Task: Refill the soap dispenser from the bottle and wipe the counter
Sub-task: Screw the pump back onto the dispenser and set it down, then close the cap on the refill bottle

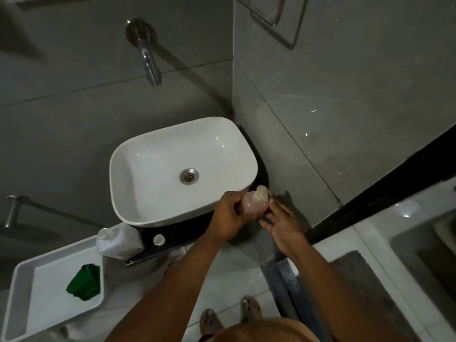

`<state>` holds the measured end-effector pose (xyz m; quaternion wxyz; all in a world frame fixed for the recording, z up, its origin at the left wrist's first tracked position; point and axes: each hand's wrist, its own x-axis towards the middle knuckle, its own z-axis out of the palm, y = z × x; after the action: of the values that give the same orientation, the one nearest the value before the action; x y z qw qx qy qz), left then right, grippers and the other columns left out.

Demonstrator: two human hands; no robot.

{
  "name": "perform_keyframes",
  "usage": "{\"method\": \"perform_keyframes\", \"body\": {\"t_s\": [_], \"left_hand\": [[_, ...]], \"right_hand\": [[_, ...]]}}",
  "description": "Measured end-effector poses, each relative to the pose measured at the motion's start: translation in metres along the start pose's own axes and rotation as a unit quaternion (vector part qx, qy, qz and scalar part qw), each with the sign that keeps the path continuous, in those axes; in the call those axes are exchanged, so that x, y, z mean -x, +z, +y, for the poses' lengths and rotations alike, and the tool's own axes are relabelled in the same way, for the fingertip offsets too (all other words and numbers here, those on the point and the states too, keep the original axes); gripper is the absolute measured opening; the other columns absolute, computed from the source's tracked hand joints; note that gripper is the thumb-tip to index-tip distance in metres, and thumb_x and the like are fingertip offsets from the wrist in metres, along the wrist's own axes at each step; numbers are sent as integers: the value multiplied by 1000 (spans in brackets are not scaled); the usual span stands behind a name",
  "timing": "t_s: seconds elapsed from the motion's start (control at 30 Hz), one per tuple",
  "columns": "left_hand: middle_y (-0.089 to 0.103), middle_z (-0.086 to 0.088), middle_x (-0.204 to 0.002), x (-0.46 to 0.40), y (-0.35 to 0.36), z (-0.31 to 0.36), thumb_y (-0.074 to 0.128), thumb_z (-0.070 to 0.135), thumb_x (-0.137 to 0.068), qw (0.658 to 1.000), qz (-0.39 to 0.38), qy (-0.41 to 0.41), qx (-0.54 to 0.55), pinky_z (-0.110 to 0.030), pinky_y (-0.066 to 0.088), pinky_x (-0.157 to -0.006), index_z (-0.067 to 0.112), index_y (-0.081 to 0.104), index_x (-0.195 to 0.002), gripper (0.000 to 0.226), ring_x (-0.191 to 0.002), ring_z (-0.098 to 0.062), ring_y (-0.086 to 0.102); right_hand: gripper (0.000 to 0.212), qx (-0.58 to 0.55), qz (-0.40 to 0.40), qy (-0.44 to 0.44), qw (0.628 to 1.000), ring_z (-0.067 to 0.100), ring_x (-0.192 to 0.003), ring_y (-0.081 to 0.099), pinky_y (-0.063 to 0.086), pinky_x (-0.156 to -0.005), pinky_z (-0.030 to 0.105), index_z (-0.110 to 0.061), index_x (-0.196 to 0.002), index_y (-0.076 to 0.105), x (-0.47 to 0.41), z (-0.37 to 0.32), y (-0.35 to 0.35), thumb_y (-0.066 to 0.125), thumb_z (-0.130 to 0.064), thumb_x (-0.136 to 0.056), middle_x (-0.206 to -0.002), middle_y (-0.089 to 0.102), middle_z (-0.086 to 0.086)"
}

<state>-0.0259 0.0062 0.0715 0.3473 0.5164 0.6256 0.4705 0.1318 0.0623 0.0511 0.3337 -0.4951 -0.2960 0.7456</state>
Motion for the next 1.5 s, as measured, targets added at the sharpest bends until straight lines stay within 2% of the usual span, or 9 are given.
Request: {"method": "perform_keyframes", "body": {"t_s": [0.1,0.3,0.4,0.67,0.87,1.13,1.3,1.43,1.5], "left_hand": [[72,-14,-117,-6,27,-32,86,9,-82,998,36,-30,-36,-51,54,-96,4,70,-125,47,-111,-27,68],[73,-5,-121,-17,62,-62,81,6,-81,991,103,-74,-43,-37,54,-97,11,72,-123,44,-113,-16,68],[71,-9,-128,-22,75,-70,79,6,-83,984,124,-121,-30,-42,53,-104,9,68,-130,49,-119,-21,67],[69,-13,-131,-36,91,-77,77,2,-84,975,143,-172,6,-47,51,-107,8,65,-135,52,-122,-26,65],[69,-11,-133,-37,92,-78,75,2,-85,974,137,-180,18,-47,50,-109,9,62,-138,54,-124,-25,64],[62,-8,-141,-12,67,-79,80,-4,-80,971,137,-197,18,-38,49,-112,5,57,-142,67,-131,-18,57],[68,-5,-126,55,14,-95,81,-7,-80,937,227,-262,45,-27,51,-99,2,64,-132,56,-116,-18,64],[74,-22,-112,130,-47,-110,79,-12,-79,869,341,-348,84,-39,56,-95,-6,68,-116,39,-103,-29,70],[76,-19,-104,165,-80,-119,79,-10,-78,848,370,-376,54,-46,56,-98,-5,71,-109,32,-103,-32,72]], "right_hand": [[30,-24,39,-12,999,32,-126,61,57,-93,43,-12,-129,66,-18,15,-11,62,-19,-100,-139,63,14],[23,11,63,-28,998,14,-109,69,61,-74,23,-34,-105,77,-48,30,-24,64,-17,-99,-119,73,-5],[33,16,79,-34,996,-1,-96,73,59,-75,20,-44,-93,80,-60,37,-23,64,-16,-99,-101,78,-21],[23,13,149,-71,986,20,-110,69,53,-105,47,-23,-119,73,-87,46,-18,66,-17,-98,-104,75,-12],[27,33,157,-66,985,21,-112,68,53,-105,48,-23,-125,71,-90,49,-15,64,-22,-99,-105,72,-13],[38,-31,163,-24,986,26,-117,60,53,-99,41,-9,-140,54,-73,52,-13,57,-15,-103,-135,59,14],[9,1,177,24,984,20,-86,60,53,-76,30,-10,-111,59,-50,80,20,57,-11,-102,-111,59,14],[38,165,113,29,979,31,-109,65,53,-102,44,0,-131,58,-26,133,74,67,-9,-96,-121,67,21],[38,263,35,-4,964,27,-105,67,52,-99,35,0,-129,63,-16,154,108,72,-8,-92,-118,70,19]]}}
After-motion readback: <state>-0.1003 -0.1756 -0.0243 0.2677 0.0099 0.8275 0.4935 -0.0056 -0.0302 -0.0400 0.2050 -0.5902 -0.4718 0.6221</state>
